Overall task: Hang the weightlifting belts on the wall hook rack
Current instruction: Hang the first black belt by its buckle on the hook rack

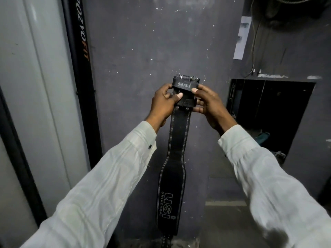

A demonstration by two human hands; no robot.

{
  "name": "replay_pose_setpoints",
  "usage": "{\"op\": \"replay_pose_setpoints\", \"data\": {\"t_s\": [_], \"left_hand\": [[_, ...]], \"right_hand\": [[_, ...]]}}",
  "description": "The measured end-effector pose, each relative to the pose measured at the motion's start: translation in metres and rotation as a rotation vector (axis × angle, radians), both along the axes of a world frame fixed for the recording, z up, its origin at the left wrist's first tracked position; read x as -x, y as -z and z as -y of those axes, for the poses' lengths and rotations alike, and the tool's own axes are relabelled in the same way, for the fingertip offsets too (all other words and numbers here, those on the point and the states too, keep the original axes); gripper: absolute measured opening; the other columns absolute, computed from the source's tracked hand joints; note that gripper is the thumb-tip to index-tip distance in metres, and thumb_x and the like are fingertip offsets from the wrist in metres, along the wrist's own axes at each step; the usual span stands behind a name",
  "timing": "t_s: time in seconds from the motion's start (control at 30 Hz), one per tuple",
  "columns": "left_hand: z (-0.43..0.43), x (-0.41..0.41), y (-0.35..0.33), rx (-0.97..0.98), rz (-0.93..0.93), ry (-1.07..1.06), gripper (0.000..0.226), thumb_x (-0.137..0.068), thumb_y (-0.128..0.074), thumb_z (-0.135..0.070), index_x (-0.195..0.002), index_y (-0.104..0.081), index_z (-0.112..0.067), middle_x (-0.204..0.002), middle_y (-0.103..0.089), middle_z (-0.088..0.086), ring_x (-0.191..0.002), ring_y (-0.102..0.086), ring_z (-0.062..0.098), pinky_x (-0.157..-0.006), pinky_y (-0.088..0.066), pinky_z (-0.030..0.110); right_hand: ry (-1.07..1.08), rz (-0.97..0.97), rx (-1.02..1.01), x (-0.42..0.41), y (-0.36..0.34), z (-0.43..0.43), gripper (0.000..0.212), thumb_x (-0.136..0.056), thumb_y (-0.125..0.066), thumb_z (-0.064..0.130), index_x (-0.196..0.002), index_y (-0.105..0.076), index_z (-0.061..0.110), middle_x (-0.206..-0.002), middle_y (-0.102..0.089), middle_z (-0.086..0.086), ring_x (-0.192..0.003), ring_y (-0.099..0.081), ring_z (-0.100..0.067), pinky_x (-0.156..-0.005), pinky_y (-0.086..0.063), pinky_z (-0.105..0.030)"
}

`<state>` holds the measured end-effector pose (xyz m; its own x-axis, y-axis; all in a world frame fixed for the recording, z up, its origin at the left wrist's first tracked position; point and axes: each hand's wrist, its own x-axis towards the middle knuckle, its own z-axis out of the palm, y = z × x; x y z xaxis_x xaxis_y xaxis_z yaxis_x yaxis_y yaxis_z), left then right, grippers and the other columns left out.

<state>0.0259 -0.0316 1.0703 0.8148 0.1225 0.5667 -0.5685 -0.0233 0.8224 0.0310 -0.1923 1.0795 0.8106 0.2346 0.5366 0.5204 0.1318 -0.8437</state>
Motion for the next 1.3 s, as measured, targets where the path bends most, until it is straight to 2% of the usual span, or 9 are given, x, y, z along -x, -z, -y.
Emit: {"op": "replay_pose_setpoints", "data": {"t_s": [0.2, 0.33, 0.63, 0.7, 0.8, 0.9, 1.0, 1.1, 1.3], "left_hand": [[-0.004, 0.007, 0.002, -0.041, 0.019, 0.185, 0.040, -0.092, -0.064, -0.004, -0.129, -0.053, -0.009, -0.121, -0.067, 0.017, -0.114, -0.065, 0.031, -0.093, -0.057, 0.041], [-0.012, 0.014, -0.016, 0.038, -0.108, 0.349, 0.024, -0.093, -0.064, -0.013, -0.116, -0.061, -0.010, -0.110, -0.071, 0.010, -0.098, -0.070, 0.022, -0.082, -0.058, 0.036], [-0.014, -0.006, -0.004, -0.152, 0.148, -0.313, 0.029, -0.092, -0.063, -0.022, -0.121, -0.066, -0.022, -0.092, -0.068, 0.004, -0.083, -0.066, 0.014, -0.086, -0.059, 0.037], [-0.012, -0.007, -0.004, -0.138, 0.173, -0.372, 0.044, -0.093, -0.064, -0.021, -0.136, -0.057, -0.016, -0.094, -0.063, -0.001, -0.081, -0.060, 0.008, -0.084, -0.057, 0.025], [-0.015, -0.014, -0.002, -0.076, 0.195, -0.330, 0.035, -0.091, -0.066, -0.019, -0.126, -0.065, -0.014, -0.106, -0.071, -0.001, -0.095, -0.069, 0.013, -0.090, -0.058, 0.037], [-0.014, -0.017, -0.005, -0.068, 0.169, -0.363, 0.032, -0.094, -0.064, -0.020, -0.125, -0.065, -0.015, -0.120, -0.056, 0.000, -0.105, -0.064, 0.017, -0.100, -0.053, 0.036], [-0.013, -0.024, -0.003, -0.141, 0.141, -0.402, 0.035, -0.100, -0.053, -0.020, -0.134, -0.056, -0.011, -0.133, -0.039, 0.000, -0.115, -0.052, 0.012, -0.102, -0.041, 0.021], [-0.015, -0.040, -0.005, -0.273, 0.114, -0.395, 0.046, -0.104, -0.043, -0.020, -0.149, -0.038, -0.014, -0.138, -0.054, 0.008, -0.123, -0.056, 0.023, -0.094, -0.042, 0.021], [-0.006, -0.068, -0.023, -0.434, 0.145, -0.319, 0.062, -0.105, -0.041, -0.025, -0.158, -0.010, -0.019, -0.146, -0.048, 0.016, -0.134, -0.047, 0.030, -0.098, -0.036, 0.024]], "right_hand": [[0.031, 0.083, -0.057, -0.006, 0.002, -0.003, 0.024, -0.097, -0.057, 0.003, -0.118, -0.056, 0.013, -0.109, -0.069, -0.003, -0.097, -0.069, -0.013, -0.074, -0.060, -0.031], [0.038, 0.051, 0.023, -0.005, 0.004, -0.007, 0.031, -0.097, -0.056, 0.001, -0.123, -0.046, 0.014, -0.104, -0.070, -0.005, -0.087, -0.070, -0.012, -0.069, -0.058, -0.027], [0.296, 0.191, 0.104, -0.014, 0.010, -0.023, 0.060, -0.088, -0.069, 0.004, -0.141, -0.045, 0.018, -0.129, -0.058, -0.003, -0.108, -0.061, -0.005, -0.078, -0.059, -0.024], [0.324, 0.213, 0.096, -0.017, 0.010, -0.024, 0.060, -0.086, -0.071, 0.004, -0.140, -0.049, 0.019, -0.133, -0.057, -0.001, -0.111, -0.063, -0.008, -0.082, -0.059, -0.024], [0.342, 0.201, 0.063, -0.021, 0.008, -0.029, 0.064, -0.087, -0.071, 0.004, -0.145, -0.047, 0.016, -0.134, -0.058, -0.003, -0.097, -0.067, -0.002, -0.080, -0.058, -0.024], [0.454, 0.261, 0.131, -0.027, 0.009, -0.034, 0.062, -0.087, -0.074, 0.011, -0.143, -0.050, 0.019, -0.135, -0.052, -0.004, -0.118, -0.057, -0.011, -0.096, -0.053, -0.022], [0.498, 0.281, 0.173, -0.035, 0.011, -0.038, 0.062, -0.088, -0.073, 0.015, -0.145, -0.049, 0.021, -0.144, -0.048, -0.003, -0.133, -0.048, -0.015, -0.106, -0.047, -0.029], [0.497, 0.291, 0.180, -0.042, 0.011, -0.041, 0.064, -0.091, -0.070, 0.014, -0.149, -0.042, 0.018, -0.150, -0.048, 0.000, -0.135, -0.047, -0.010, -0.111, -0.046, -0.039], [0.520, 0.318, 0.070, -0.067, 0.001, -0.032, 0.063, -0.090, -0.069, 0.011, -0.146, -0.043, 0.025, -0.134, -0.055, 0.011, -0.126, -0.053, 0.001, -0.100, -0.051, -0.023]]}}
